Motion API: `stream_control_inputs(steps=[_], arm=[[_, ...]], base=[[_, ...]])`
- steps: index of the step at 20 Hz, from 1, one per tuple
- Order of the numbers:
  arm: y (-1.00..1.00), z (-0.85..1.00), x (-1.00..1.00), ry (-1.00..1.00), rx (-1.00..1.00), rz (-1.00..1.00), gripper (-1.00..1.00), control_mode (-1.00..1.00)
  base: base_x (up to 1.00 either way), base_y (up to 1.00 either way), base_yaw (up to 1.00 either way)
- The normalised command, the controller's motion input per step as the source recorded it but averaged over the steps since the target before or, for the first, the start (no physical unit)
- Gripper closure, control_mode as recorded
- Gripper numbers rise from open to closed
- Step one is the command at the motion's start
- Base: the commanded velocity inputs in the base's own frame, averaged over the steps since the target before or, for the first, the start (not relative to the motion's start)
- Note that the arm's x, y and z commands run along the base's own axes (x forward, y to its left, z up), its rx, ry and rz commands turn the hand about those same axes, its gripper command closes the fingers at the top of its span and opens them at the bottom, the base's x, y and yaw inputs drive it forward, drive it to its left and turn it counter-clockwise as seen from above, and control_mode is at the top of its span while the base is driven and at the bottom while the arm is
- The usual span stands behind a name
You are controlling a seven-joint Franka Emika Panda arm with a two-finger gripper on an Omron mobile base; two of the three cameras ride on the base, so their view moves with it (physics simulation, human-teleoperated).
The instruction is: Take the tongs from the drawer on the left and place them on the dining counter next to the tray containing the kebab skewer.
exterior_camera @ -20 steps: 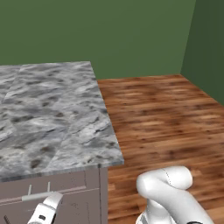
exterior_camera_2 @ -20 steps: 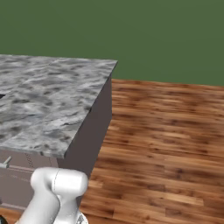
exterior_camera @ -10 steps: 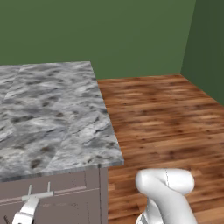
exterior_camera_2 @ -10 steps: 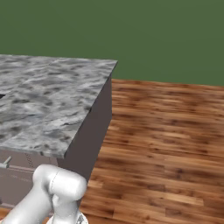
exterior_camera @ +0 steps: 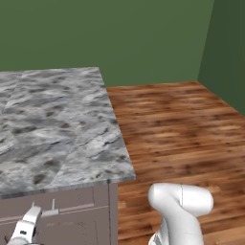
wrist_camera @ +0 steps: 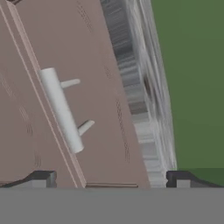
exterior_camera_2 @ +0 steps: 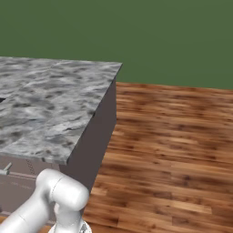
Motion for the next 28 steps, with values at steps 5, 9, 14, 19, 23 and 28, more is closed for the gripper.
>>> stream_control_inputs(steps=[5, 9, 14, 19, 23, 28], arm=[[-0.01, -0.36, 0.47, 0.0, 0.0, 0.09, -1.0, -1.0], [-0.16, -0.73, 0.04, 0.0, -0.14, 0.14, -1.0, -1.0], [-0.02, -0.15, 0.01, 0.0, -0.04, 0.04, -1.0, -1.0], [0.0, -0.11, 0.21, 0.0, 0.0, 0.04, -1.0, -1.0], [0.0, -0.16, 0.24, -0.01, -0.02, 0.02, -1.0, -1.0], [0.0, -0.25, 0.27, -0.07, -0.04, 0.04, -1.0, -1.0]], base=[[0.0, 0.0, 0.0], [0.0, 0.0, 0.0], [0.0, 0.0, 0.0], [0.0, 0.0, 0.0], [0.0, 0.0, 0.0], [0.0, 0.0, 0.0]])
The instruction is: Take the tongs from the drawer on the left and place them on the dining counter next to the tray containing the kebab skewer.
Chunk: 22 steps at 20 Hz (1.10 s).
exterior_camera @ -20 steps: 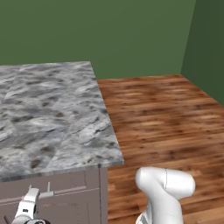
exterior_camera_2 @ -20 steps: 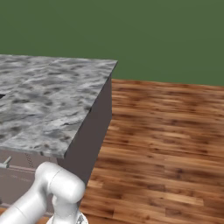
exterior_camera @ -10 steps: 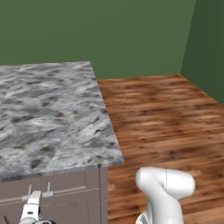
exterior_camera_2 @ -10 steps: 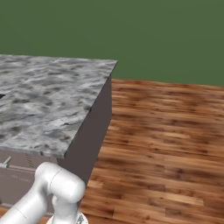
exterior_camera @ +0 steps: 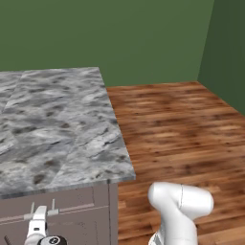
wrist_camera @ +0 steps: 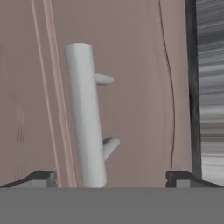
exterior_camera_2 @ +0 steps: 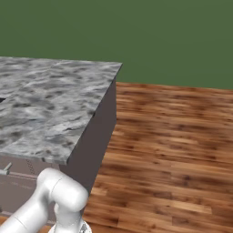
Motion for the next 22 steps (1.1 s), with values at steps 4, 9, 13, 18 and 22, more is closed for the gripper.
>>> stream_control_inputs(steps=[4, 9, 13, 18, 22], arm=[[0.15, -0.38, 0.28, -0.11, -0.07, 0.06, -1.0, -1.0], [0.38, -0.42, 0.22, -0.11, -0.11, 0.03, -1.0, -1.0], [0.5, -0.35, 0.17, -0.09, -0.08, 0.0, -1.0, -1.0], [0.55, -0.14, 0.15, -0.05, -0.03, 0.0, -1.0, -1.0], [0.35, -0.04, 0.33, -0.01, -0.01, 0.0, -1.0, -1.0]], base=[[0.0, 0.0, 0.0], [0.0, 0.0, 0.0], [0.0, 0.0, 0.0], [0.0, 0.0, 0.0], [0.0, 0.0, 0.0]])
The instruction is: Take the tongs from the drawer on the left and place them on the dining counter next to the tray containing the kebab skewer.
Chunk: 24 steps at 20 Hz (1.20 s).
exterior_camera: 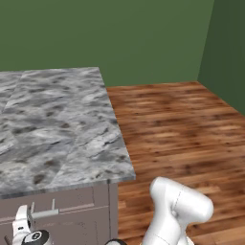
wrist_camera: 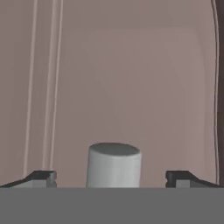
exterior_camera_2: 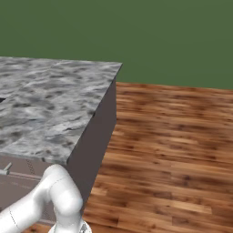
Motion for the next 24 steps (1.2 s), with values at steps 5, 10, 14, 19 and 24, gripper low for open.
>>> stream_control_inputs(steps=[5, 10, 14, 19, 24], arm=[[-0.01, -0.19, 0.41, 0.0, 0.0, 0.03, -1.0, -1.0], [-0.07, -0.11, 0.17, 0.0, 0.0, 0.02, -1.0, -1.0], [0.0, 0.0, 0.0, 0.0, 0.0, 0.0, -1.0, -1.0], [0.0, 0.0, 0.0, 0.0, 0.0, 0.0, 1.0, -1.0], [0.0, 0.0, -0.02, 0.0, 0.0, 0.0, 1.0, -1.0]], base=[[0.0, 0.0, 0.0], [0.0, 0.0, 0.0], [0.0, 0.0, 0.0], [0.0, 0.0, 0.0], [0.0, 0.0, 0.0]])
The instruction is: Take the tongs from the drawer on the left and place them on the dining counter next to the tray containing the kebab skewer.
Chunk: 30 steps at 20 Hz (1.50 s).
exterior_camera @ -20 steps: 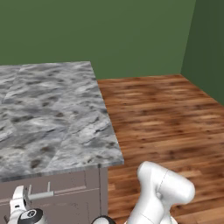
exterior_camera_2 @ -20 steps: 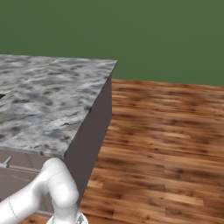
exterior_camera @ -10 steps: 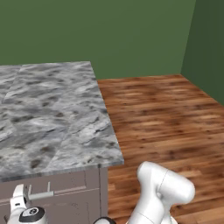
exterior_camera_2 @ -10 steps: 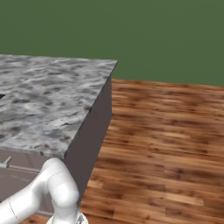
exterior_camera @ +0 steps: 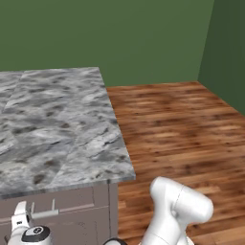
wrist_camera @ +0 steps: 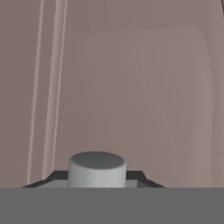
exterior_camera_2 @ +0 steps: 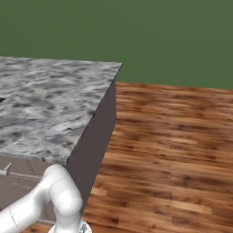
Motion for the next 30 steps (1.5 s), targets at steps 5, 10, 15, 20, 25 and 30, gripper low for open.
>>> stream_control_inputs(steps=[5, 10, 15, 20, 25, 30], arm=[[-0.1, -0.1, -0.62, 0.0, 0.0, 0.0, 1.0, -1.0], [-0.39, -0.15, -1.0, -0.12, 0.05, 0.0, 1.0, -1.0], [-0.46, -0.16, -1.0, -0.25, 0.08, 0.0, 1.0, -1.0], [-0.62, -0.21, -1.0, -0.26, 0.11, 0.0, 1.0, -1.0], [-0.58, -0.21, -1.0, -0.24, 0.09, 0.0, 1.0, -1.0], [-0.53, -0.2, -1.0, -0.2, 0.07, 0.0, 1.0, -1.0]], base=[[0.0, 0.0, 0.0], [0.0, 0.0, 0.0], [0.0, 0.0, 0.0], [0.0, 0.0, 0.0], [0.0, 0.0, 0.0], [0.0, 0.0, 0.0]])
